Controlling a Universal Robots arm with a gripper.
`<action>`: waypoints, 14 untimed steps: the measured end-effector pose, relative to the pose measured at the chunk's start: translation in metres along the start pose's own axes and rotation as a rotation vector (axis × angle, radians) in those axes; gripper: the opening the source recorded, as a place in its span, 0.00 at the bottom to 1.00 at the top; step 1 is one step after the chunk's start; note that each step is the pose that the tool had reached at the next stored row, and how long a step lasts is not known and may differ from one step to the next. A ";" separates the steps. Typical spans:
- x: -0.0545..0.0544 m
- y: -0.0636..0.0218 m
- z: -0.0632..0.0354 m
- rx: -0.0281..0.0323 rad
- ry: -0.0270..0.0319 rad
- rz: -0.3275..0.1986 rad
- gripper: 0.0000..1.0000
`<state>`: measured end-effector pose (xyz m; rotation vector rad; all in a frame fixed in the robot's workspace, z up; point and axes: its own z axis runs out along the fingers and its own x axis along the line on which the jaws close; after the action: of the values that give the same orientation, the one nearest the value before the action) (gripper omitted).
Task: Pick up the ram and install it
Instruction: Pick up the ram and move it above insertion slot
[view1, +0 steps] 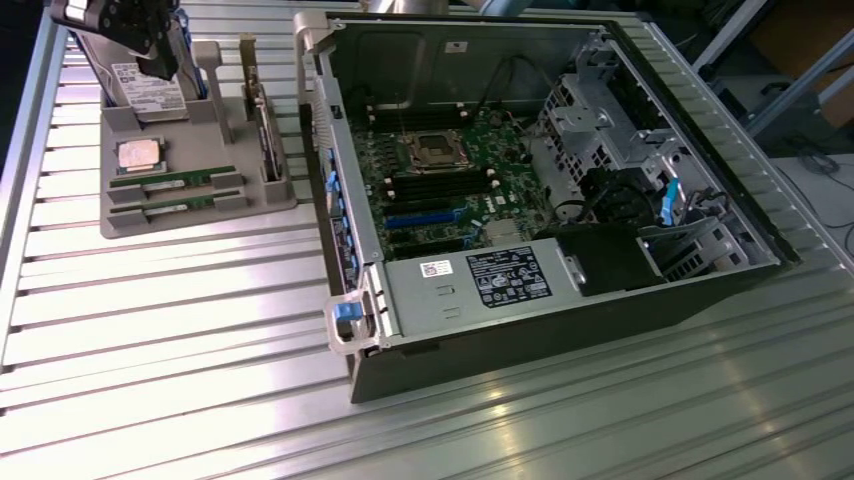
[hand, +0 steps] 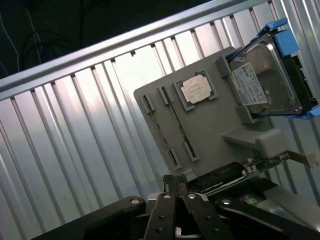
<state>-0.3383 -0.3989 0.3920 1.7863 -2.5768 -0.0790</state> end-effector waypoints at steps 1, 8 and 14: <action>0.000 0.0000 0.0000 -0.0002 0.0002 -0.006 0.11; 0.000 0.0000 0.0000 -0.0015 0.0026 -0.060 0.11; 0.000 0.0000 0.0000 -0.0024 0.0043 -0.096 0.11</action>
<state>-0.3383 -0.3990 0.3920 1.9070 -2.4857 -0.0784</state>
